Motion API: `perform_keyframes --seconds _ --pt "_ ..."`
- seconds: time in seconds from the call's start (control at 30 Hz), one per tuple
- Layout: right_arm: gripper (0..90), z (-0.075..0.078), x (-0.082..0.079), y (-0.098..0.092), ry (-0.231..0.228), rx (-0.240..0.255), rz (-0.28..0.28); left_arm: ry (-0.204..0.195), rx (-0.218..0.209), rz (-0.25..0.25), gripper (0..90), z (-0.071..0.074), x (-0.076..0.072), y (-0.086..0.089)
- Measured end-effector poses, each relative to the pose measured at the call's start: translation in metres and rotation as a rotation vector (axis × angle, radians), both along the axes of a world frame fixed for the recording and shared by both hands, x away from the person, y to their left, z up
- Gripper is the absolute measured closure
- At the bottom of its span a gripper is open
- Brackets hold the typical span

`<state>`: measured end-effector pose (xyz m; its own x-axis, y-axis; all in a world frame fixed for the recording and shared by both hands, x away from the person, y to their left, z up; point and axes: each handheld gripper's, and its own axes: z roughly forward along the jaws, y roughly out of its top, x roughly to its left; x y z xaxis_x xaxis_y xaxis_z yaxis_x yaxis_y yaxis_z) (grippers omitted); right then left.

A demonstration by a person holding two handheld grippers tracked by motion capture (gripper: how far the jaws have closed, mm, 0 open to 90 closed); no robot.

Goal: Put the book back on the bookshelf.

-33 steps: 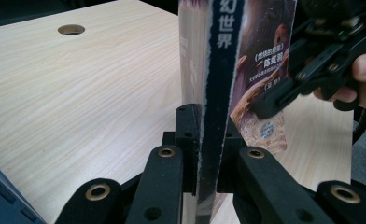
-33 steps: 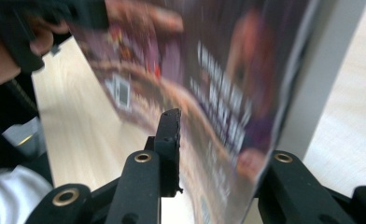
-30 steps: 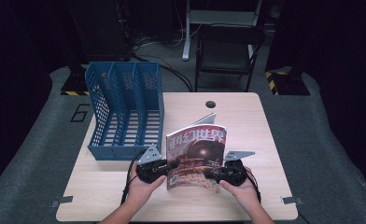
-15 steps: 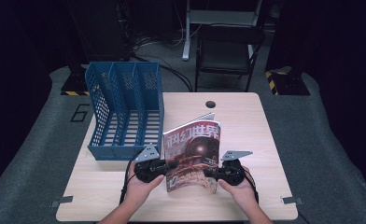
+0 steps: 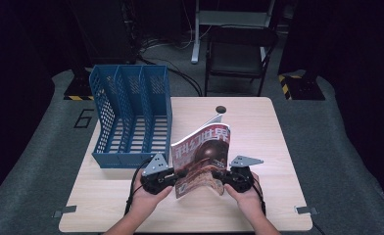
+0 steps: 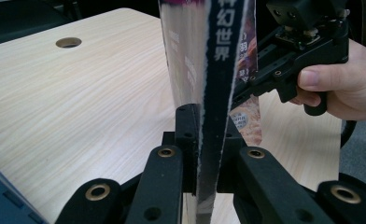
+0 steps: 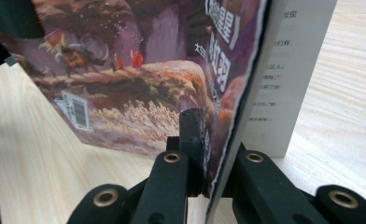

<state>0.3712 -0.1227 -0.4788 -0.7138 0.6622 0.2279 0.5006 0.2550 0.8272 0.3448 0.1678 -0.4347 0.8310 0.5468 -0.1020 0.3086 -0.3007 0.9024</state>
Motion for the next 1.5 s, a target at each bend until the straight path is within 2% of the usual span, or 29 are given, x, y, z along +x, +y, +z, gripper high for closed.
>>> perform_keyframes --seconds 0.13,0.23,0.33,0.43,0.57,0.83,0.9,1.0,1.1,1.23,1.5 --pt "85.8 -0.001 0.002 0.006 -0.013 -0.002 0.004 -0.019 0.018 0.006 83.9 0.001 0.0 0.004" --pt "85.7 -0.002 0.004 0.008 -0.035 -0.009 0.002 -0.002 0.005 0.012 83.9 -0.001 -0.001 0.003" --pt "85.5 -0.003 0.006 0.01 -0.04 -0.016 -0.003 -0.02 0.04 0.006 83.8 -0.002 -0.002 0.003" --pt "85.1 -0.004 0.007 0.011 -0.046 -0.033 -0.004 -0.016 0.058 0.007 83.7 -0.007 -0.003 0.002" --pt "82.6 -0.006 0.009 0.009 -0.04 -0.025 0.0 -0.017 0.065 0.007 83.7 -0.007 -0.003 0.002" --pt "71.3 -0.007 0.009 0.004 -0.011 -0.016 -0.011 -0.02 0.086 -0.009 83.5 -0.007 -0.005 0.002" --pt "69.3 -0.007 0.01 0.003 -0.033 -0.031 -0.003 -0.019 0.087 -0.008 83.4 -0.006 -0.005 0.002" --pt "65.8 -0.006 0.008 0.002 -0.03 -0.037 -0.013 -0.009 0.083 -0.01 83.2 -0.006 -0.005 0.002" --pt "60.6 -0.007 0.009 -0.002 -0.013 -0.019 -0.009 -0.006 0.078 -0.009 82.2 -0.006 -0.005 0.001" --pt "58.3 -0.008 0.01 -0.006 0.022 0.006 -0.015 0.006 0.074 -0.013 80.6 -0.006 -0.005 0.002" --pt "54.5 -0.009 0.008 -0.007 0.021 0.013 -0.019 0.019 0.071 -0.02 78.6 -0.003 -0.003 0.002"
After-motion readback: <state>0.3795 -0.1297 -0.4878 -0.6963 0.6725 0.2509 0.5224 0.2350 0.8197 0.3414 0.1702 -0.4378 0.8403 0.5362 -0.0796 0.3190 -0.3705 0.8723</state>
